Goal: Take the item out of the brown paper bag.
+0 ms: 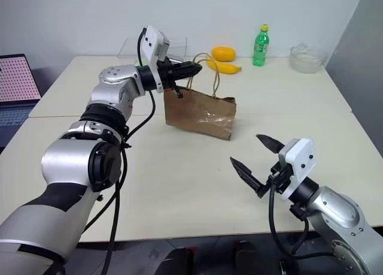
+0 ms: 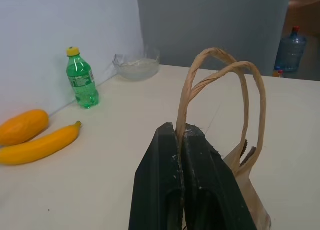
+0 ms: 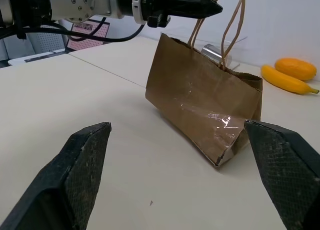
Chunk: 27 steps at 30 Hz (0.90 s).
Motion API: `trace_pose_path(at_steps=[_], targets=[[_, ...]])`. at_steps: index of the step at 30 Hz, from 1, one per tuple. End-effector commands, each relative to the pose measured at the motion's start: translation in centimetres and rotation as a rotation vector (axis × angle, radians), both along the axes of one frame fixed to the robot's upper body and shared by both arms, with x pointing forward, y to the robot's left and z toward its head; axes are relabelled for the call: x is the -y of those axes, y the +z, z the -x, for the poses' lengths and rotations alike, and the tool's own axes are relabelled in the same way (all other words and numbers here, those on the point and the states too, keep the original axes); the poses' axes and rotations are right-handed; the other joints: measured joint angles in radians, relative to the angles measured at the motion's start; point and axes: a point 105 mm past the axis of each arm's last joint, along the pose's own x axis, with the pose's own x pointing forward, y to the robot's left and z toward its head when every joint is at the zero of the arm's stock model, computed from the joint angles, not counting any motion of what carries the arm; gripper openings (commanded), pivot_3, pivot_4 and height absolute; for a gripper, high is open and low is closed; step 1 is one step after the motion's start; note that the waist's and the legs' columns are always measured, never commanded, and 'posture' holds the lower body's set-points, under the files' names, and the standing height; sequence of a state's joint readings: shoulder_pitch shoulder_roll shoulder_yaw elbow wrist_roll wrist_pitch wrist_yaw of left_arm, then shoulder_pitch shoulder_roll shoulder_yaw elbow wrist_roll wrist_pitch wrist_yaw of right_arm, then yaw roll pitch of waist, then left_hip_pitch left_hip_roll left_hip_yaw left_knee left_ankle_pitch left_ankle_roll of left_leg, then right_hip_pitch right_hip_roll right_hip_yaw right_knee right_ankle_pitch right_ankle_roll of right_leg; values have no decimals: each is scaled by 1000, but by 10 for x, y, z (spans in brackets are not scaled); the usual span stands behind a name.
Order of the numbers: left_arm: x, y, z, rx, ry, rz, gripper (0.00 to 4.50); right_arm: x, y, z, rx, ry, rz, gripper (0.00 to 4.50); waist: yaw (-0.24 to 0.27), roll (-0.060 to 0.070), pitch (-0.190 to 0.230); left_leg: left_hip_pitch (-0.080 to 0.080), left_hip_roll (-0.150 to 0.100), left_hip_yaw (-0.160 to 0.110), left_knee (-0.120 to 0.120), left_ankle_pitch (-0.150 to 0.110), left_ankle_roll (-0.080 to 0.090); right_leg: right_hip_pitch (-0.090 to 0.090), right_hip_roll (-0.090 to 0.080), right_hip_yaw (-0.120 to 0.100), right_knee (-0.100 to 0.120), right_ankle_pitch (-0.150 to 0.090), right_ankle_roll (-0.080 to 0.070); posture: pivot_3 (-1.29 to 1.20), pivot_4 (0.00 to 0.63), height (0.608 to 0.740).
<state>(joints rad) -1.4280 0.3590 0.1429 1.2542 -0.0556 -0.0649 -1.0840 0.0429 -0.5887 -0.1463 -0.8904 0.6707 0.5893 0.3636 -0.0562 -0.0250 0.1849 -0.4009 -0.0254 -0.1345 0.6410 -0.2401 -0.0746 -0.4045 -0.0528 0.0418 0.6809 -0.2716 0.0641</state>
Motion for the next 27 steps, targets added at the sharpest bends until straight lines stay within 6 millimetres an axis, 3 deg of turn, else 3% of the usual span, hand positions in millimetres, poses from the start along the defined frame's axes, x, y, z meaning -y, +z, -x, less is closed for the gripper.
trace_pose_path(at_steps=[1,7,18,27], targets=[[-3,27,5,79,-9,18,45,-2,9,2,40,10,-9,4500,0,0,0,0,0,0,0,0,0,0,0,0,0,0,0,0,150,740],[-6,27,8,66,-16,11,45,-3,9,0,42,17,-12,4500,0,0,0,0,0,0,0,0,0,0,0,0,0,0,0,0,150,740],[-14,-4,13,50,-17,-77,45,-6,10,-1,46,29,-15,4500,0,0,0,0,0,0,1,0,0,0,0,0,1,0,0,0,150,740],[-32,-12,17,104,25,-147,2880,-9,10,-3,47,47,-12,4500,0,0,0,0,0,0,1,0,0,0,0,0,1,0,0,0,150,740]])
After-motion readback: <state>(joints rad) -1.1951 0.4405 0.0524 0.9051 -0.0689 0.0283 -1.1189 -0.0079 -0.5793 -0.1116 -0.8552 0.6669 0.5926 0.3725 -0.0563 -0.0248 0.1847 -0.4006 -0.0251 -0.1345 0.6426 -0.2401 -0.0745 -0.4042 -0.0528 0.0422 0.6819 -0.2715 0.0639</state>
